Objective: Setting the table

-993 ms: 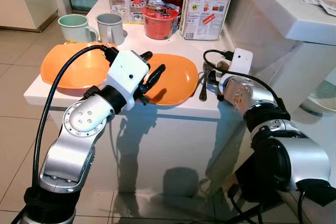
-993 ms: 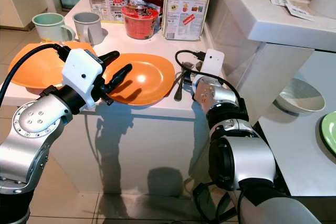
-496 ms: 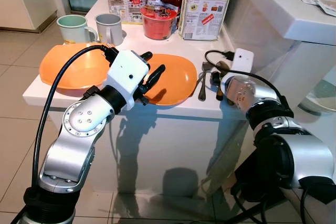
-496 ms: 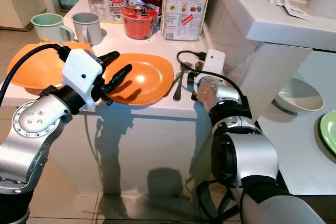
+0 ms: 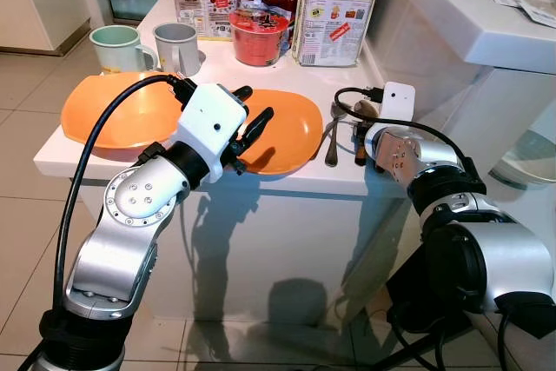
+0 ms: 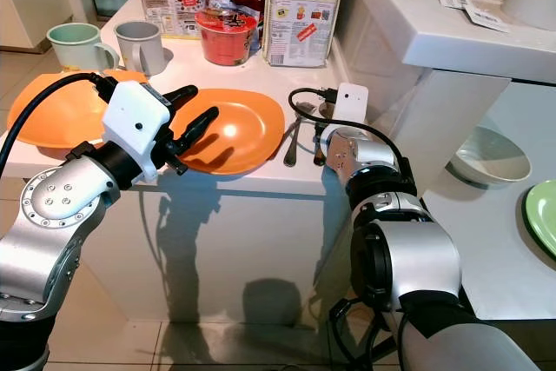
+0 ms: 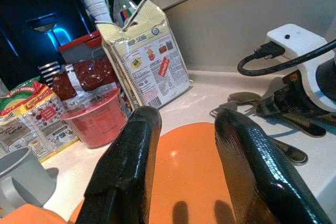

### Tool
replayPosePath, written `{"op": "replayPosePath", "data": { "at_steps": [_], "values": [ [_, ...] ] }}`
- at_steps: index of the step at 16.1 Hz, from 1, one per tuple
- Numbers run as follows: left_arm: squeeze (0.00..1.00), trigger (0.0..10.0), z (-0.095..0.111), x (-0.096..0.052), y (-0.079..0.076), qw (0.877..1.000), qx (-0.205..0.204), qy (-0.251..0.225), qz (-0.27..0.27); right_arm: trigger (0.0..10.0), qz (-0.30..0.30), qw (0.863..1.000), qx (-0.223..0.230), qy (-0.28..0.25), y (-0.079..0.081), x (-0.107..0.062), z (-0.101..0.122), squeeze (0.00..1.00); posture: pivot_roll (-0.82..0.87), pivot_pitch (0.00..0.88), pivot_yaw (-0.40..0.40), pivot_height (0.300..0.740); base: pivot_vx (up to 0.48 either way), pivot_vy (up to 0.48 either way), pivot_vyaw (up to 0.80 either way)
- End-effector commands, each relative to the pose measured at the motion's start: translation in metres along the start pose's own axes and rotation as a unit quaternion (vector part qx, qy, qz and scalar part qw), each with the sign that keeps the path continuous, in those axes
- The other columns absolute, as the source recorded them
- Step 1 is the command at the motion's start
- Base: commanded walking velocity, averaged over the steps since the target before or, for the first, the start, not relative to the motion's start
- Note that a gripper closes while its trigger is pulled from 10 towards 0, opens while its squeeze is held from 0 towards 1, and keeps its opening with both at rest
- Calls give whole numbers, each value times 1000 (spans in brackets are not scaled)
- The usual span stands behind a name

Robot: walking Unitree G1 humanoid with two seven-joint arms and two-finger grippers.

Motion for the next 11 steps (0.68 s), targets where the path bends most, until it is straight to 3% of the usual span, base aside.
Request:
{"op": "replayPosePath", "data": {
  "at_steps": [1,11],
  "values": [
    [0,10000,6,1,-4,1000,5,-9,-10,0,5,999,-7,52,1,2,-23,0,82,0,-89,740,0,0,0],
    [0,10000,5,3,-3,1000,13,-8,-7,0,6,999,3,44,-1,2,-21,0,86,0,-98,740,0,0,0]
  ]
}}
Point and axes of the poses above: a point about 5 cm out from each wrist's last joint towards the gripper, its own x axis pointing out of the wrist towards the gripper, its own z axis along the axis of the wrist's last joint, y = z × x, the point moved 3 cm from there along x, pointing out of the wrist towards the gripper, and after that the axes turned 3 degrees about x, right-handed, at the moved point
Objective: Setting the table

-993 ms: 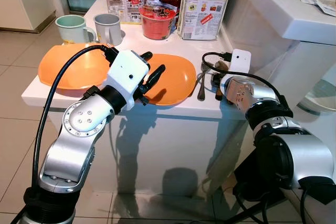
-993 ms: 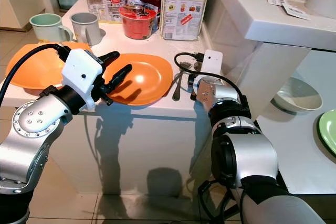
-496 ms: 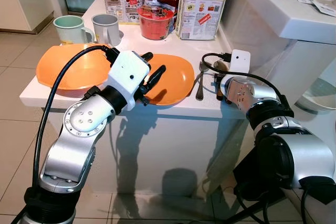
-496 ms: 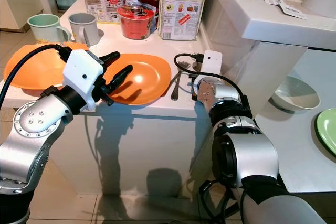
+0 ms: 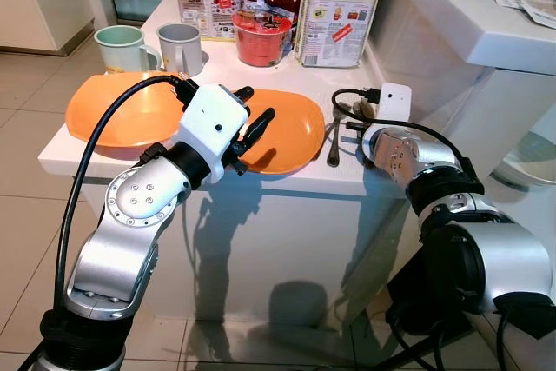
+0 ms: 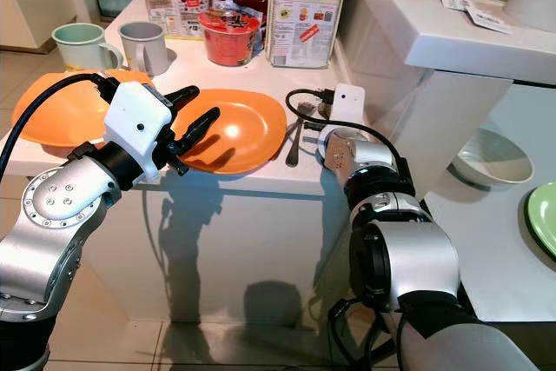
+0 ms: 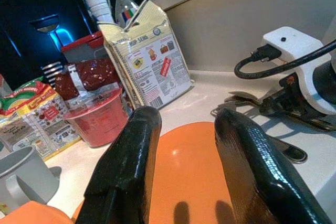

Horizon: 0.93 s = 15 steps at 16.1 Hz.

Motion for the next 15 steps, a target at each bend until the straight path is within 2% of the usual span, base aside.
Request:
{"op": "replayPosePath", "data": {
  "at_steps": [1,3,5,6,11,14,15],
  "values": [
    [0,10000,6,3,-2,1000,10,-9,-4,0,-3,999,6,34,-4,2,-17,0,88,0,-100,740,0,0,0],
    [0,10000,7,3,-1,1000,10,-11,0,0,-8,1000,-6,8,-5,1,-6,0,89,0,-104,740,0,0,0],
    [0,10000,7,2,0,1000,11,-12,3,0,-14,998,-47,-36,-2,-1,11,0,90,0,-107,740,0,0,0],
    [0,10000,7,2,2,1000,12,-13,7,0,-11,995,-82,-61,4,-3,20,0,90,0,-106,740,0,0,0],
    [0,10000,8,2,3,1000,14,-15,10,0,0,981,-165,-104,23,-8,30,0,92,0,-104,740,0,0,0],
    [0,10000,8,2,4,1000,16,-15,11,0,-6,975,-192,-114,25,-9,32,0,93,0,-104,740,0,0,0],
    [0,10000,9,2,4,1000,16,-17,12,10000,-15,970,-206,-129,24,-10,36,0,92,0,-103,740,0,0,0]
  ]
}}
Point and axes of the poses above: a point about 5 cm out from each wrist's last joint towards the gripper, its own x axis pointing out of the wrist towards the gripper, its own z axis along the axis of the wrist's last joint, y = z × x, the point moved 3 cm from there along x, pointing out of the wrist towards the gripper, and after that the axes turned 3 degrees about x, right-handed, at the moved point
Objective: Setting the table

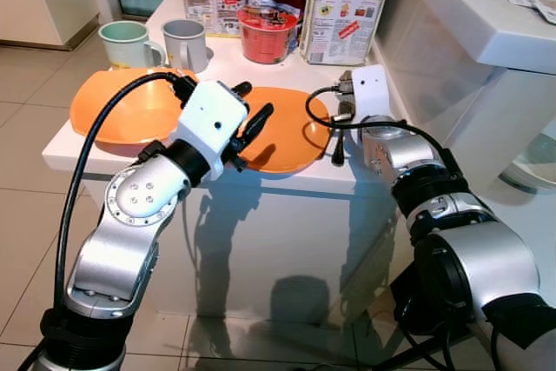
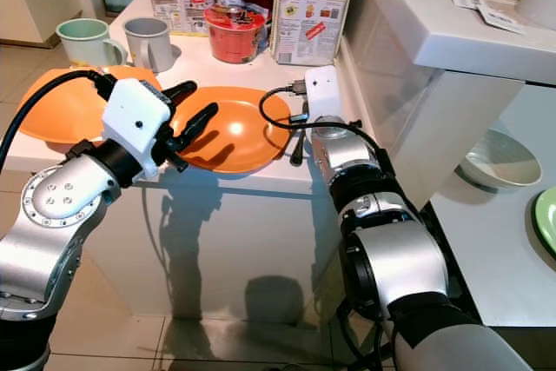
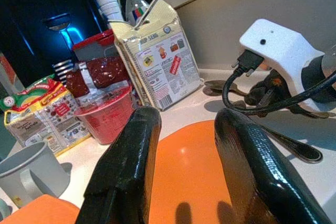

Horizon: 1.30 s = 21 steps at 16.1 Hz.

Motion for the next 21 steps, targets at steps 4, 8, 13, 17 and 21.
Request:
{"op": "replayPosePath", "data": {
  "at_steps": [4,8,13,17,21],
  "values": [
    [0,10000,7,2,2,1000,11,-12,-1,10000,-19,999,-14,-29,-12,-1,11,0,90,0,-99,740,0,0,0],
    [0,10000,7,2,1,1000,11,-12,-2,10000,-21,999,-5,-25,-16,0,9,1000,90,0,-98,740,0,0,0],
    [0,10000,7,3,1,1000,12,-12,-3,10000,-25,999,-8,-22,-19,0,8,1000,89,0,-97,740,0,0,0],
    [0,10000,7,3,1,1000,13,-12,-3,10000,-23,1000,-8,-18,-19,0,6,1000,89,0,-97,740,0,0,0],
    [0,10000,7,4,2,1000,14,-12,-2,10000,1,1000,-4,3,-16,2,0,1000,90,0,-95,740,0,0,0]
  ]
}}
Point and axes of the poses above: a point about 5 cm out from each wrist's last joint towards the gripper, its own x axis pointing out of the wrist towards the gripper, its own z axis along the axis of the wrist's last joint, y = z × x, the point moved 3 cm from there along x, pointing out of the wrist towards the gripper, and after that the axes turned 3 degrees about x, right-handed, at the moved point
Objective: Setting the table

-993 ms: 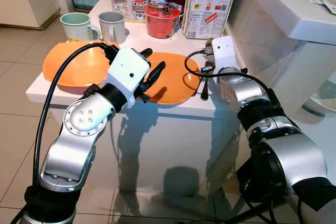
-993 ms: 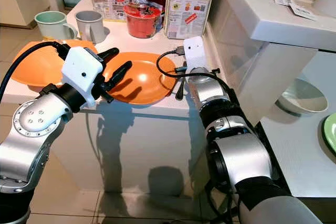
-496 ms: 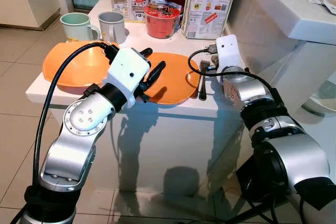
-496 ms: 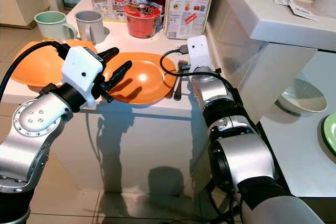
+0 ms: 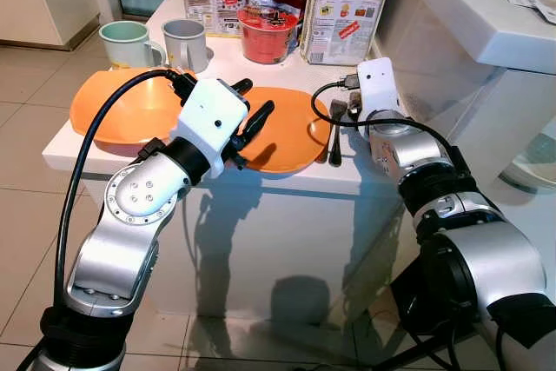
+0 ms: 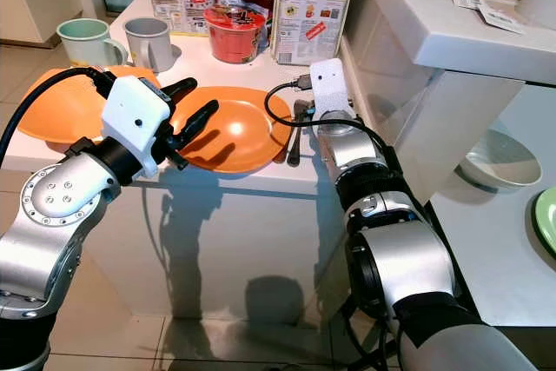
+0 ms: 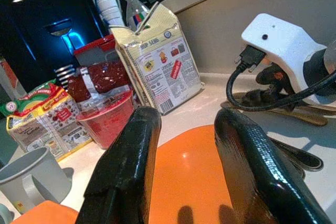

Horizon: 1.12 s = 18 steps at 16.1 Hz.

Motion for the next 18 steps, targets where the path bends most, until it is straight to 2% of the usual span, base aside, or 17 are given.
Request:
{"op": "replayPosePath", "data": {
  "at_steps": [1,2,6,12,16,18],
  "values": [
    [0,10000,4,3,1,1000,10,-5,-3,10000,9,1000,11,12,-4,1,-3,835,90,0,-94,740,0,0,0],
    [0,10000,4,3,1,1000,11,-6,-3,10000,11,1000,16,14,-4,1,-3,0,90,0,-94,740,0,0,0],
    [0,10000,7,4,2,1000,12,-9,-5,10000,12,999,36,19,-10,2,0,0,91,0,-84,740,0,0,0],
    [0,10000,9,-3,3,1000,16,2,-17,10000,26,995,93,36,-15,3,-3,0,119,0,-75,740,0,0,0],
    [0,10000,9,-6,1,1000,15,9,-23,10000,31,995,80,59,-16,3,-14,0,126,0,-80,740,0,0,0],
    [0,10000,9,-7,0,1000,14,12,-24,9608,28,994,74,72,-16,3,-20,0,126,0,-83,740,0,0,0]
  ]
}}
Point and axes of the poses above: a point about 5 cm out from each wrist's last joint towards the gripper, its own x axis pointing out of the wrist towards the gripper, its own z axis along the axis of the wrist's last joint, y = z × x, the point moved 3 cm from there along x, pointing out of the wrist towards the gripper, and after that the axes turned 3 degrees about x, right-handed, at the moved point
